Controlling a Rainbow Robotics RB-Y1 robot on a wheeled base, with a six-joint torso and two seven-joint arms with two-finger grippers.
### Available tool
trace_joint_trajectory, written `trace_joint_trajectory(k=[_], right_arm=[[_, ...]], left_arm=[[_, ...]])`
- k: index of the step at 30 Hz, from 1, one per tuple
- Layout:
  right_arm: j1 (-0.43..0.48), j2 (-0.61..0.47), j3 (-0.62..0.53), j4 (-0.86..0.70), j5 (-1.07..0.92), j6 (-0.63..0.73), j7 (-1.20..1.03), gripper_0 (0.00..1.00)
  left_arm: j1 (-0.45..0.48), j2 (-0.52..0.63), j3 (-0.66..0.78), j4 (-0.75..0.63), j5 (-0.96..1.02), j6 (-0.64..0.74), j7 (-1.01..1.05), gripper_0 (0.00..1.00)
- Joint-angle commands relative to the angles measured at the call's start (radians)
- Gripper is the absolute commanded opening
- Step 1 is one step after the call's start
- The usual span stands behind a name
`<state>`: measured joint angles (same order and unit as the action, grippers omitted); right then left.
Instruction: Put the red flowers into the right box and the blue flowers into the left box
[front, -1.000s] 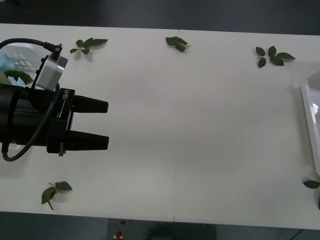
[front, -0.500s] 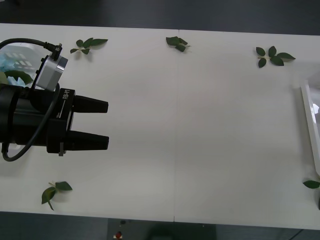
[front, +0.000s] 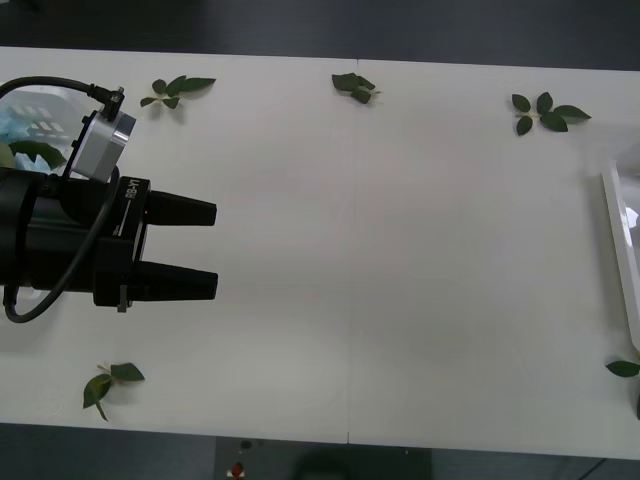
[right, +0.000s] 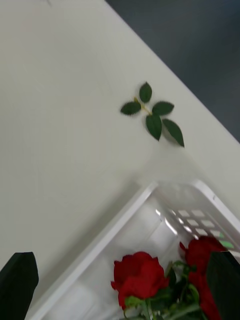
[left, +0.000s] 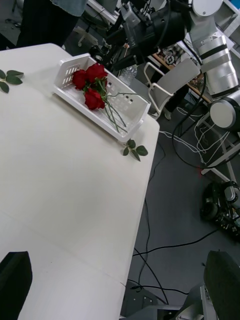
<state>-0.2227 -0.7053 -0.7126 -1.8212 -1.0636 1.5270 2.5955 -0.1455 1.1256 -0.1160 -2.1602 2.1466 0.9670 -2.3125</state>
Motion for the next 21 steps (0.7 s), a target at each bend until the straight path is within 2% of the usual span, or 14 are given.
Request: trace_joint_trajectory(k=[1,11,21], right_arm=[[-0.011,0.018,-0.037,-0.026,-0.104,-0.002,0.11,0.98],[-0.015,0.038,-0.018,-0.026,-0.328,0.036,0.11,0.98],[-0.029,0.056,0.113,-0.026,-0.441,0.174,0.11,0.98]], left_arm=[[-0.028,0.039,0.018,-0.024,0.01,-0.002,0.001,1.0],[-0.028,0.039,0.018,-0.024,0.01,-0.002,0.001,1.0],[-0.028,0.039,0.018,-0.024,0.01,-0.002,0.001,1.0]])
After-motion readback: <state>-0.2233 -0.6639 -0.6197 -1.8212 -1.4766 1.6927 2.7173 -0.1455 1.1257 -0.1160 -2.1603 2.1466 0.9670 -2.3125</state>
